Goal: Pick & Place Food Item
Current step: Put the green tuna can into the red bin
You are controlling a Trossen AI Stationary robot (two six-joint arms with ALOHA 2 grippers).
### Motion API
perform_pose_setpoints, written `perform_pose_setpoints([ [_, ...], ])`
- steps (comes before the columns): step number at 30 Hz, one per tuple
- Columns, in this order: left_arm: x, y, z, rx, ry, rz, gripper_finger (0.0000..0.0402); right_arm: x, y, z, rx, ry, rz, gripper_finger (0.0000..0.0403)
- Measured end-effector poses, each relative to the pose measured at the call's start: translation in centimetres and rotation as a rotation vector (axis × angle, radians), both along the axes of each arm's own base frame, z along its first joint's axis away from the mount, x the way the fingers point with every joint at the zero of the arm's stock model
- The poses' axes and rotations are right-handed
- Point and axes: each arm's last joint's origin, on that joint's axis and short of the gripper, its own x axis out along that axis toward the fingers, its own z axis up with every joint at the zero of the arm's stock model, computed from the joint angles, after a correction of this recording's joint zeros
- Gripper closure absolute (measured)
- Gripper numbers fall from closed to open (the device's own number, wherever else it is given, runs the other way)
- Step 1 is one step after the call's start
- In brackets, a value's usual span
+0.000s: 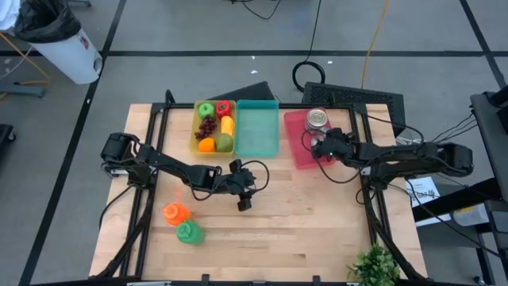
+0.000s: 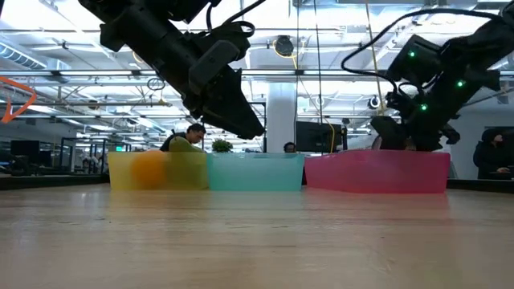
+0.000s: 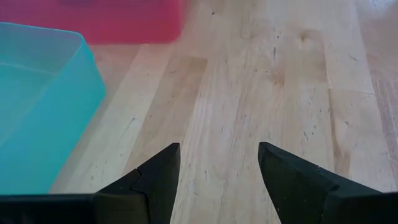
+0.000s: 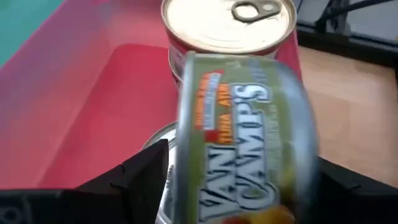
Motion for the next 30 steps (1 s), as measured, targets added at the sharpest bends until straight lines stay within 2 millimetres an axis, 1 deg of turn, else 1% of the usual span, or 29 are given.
perform_pose_setpoints([
  [2,0.0,0.0,0.0,0.0,0.002,0.0,0.0174,-0.1,0.1,-0.3,0.005,-0.016,0.021,0.0133],
  [3,0.0,0.0,0.0,0.0,0.002,0.0,0.0174,0.0,0.2,-0.5,0.041,-0.042,0.05,0.0135],
  [6,0.0,0.0,0.0,0.0,0.002,0.001,0.0174,0.1,0.3,-0.6,0.064,-0.072,0.09,0.0157],
  [8,0.0,0.0,0.0,-0.001,0.003,0.001,0.0174,0.2,0.3,-0.5,0.081,-0.092,0.118,0.0185],
  [12,0.0,0.0,0.0,-0.001,0.003,0.001,0.0174,0.0,0.6,-0.1,0.116,-0.131,0.175,0.0262],
  [13,0.0,0.0,0.0,-0.001,0.003,0.001,0.0174,0.0,0.6,0.1,0.114,-0.151,0.188,0.0267],
  [19,0.0,0.0,0.0,-0.002,0.002,0.002,0.0174,0.2,0.9,1.1,0.164,-0.26,0.292,0.0267],
  [23,0.0,0.0,0.0,-0.004,-0.003,0.002,0.0174,0.2,0.7,1.2,0.244,-0.297,0.342,0.0267],
  [25,0.0,0.0,0.0,-0.005,-0.004,0.003,0.0174,0.0,0.5,1.1,0.25,-0.288,0.321,0.0267],
  [28,0.0,0.0,0.0,-0.006,-0.003,0.004,0.0174,-0.6,0.3,0.6,0.243,-0.225,0.243,0.0267],
  [29,0.0,0.0,0.0,-0.006,-0.002,0.004,0.0174,-0.6,0.3,0.6,0.238,-0.22,0.231,0.0265],
  [30,0.0,0.0,0.0,-0.005,0.001,0.004,0.0174,-0.6,0.3,0.6,0.239,-0.219,0.236,0.0254],
])
